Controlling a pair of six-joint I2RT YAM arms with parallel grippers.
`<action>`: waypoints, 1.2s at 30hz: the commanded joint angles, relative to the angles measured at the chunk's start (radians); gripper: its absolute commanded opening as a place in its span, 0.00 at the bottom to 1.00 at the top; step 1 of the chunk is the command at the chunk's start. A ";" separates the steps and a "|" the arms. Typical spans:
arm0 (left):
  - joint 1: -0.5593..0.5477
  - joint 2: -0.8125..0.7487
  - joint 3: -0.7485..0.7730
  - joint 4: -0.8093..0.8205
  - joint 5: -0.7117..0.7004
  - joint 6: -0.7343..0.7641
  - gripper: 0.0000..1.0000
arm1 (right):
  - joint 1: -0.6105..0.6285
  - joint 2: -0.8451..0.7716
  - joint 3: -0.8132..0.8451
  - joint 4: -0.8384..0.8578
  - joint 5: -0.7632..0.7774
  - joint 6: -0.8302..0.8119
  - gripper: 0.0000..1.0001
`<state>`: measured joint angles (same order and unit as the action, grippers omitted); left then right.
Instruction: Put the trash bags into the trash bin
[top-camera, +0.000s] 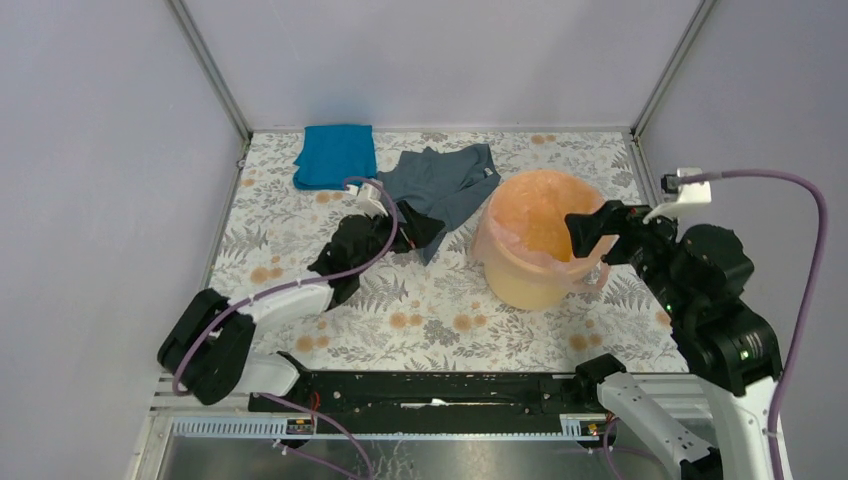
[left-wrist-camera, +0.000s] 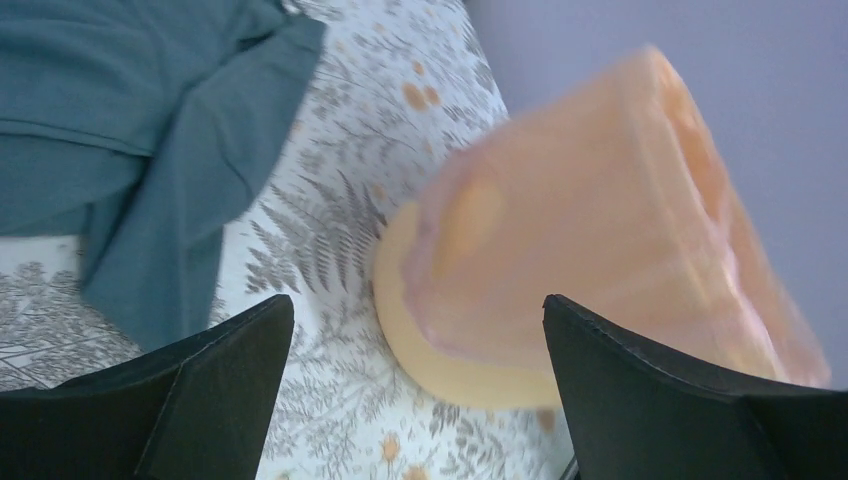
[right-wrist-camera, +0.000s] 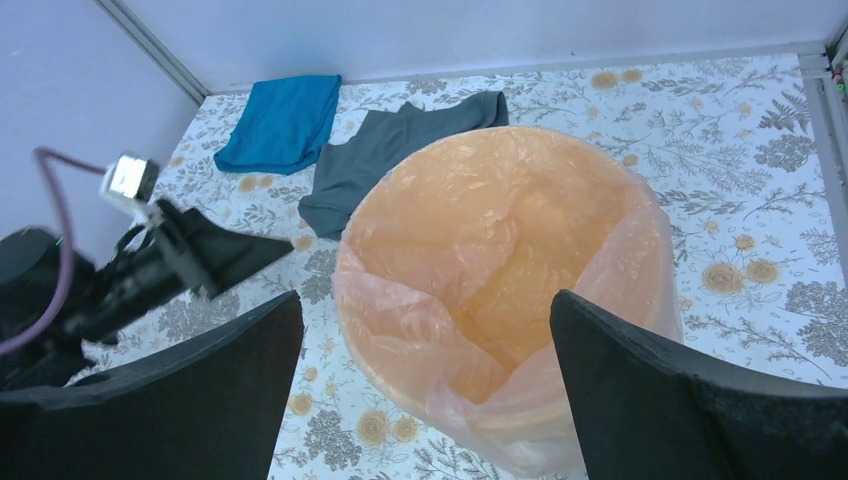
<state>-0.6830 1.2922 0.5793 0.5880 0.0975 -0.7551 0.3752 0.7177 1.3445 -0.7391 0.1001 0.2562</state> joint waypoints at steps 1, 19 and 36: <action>0.091 0.150 0.143 -0.019 0.042 -0.265 0.99 | 0.008 -0.055 -0.024 -0.020 -0.029 -0.039 1.00; -0.166 0.721 0.513 0.132 -0.051 -0.778 0.98 | 0.008 -0.184 -0.017 -0.135 -0.008 -0.009 1.00; -0.390 0.912 0.785 0.105 -0.153 -0.887 0.99 | 0.008 -0.244 0.002 -0.161 0.011 -0.015 1.00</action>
<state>-1.0409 2.1857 1.2972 0.6521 -0.0422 -1.6108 0.3771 0.4755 1.3235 -0.9005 0.0952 0.2428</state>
